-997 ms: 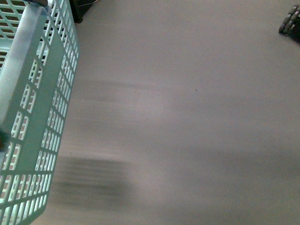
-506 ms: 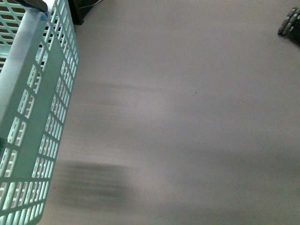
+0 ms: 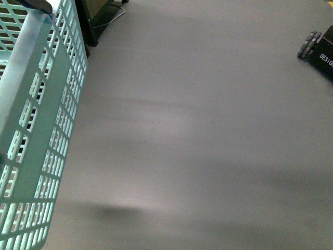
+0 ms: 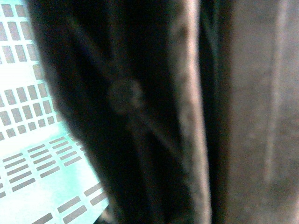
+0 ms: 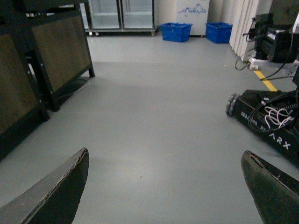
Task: Pick mango and avocado into basket
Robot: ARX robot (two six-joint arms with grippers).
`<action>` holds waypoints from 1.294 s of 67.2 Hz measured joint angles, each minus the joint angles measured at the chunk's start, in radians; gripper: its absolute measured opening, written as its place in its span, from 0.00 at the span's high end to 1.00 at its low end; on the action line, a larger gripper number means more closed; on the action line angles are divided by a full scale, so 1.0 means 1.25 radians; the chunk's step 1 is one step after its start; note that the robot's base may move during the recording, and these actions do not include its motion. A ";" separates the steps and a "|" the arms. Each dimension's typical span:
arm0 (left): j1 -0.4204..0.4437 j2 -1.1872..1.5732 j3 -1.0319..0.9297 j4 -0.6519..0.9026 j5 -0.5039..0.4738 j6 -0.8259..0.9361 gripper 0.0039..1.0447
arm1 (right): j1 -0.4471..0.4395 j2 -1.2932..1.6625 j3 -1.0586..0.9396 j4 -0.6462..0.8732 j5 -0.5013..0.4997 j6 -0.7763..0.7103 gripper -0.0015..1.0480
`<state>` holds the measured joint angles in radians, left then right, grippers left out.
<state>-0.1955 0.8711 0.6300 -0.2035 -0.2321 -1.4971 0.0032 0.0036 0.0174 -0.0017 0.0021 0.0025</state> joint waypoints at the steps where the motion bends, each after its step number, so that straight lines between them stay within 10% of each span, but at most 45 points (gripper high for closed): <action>1: 0.000 0.000 0.000 0.000 0.000 0.000 0.87 | 0.000 0.000 0.000 0.000 0.000 0.000 0.08; 87: 0.000 0.000 0.000 0.000 0.000 0.000 0.87 | 0.000 0.000 0.000 0.000 0.000 0.000 0.08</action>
<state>-0.1955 0.8711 0.6304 -0.2035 -0.2325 -1.4967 0.0032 0.0036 0.0174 -0.0017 0.0025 0.0025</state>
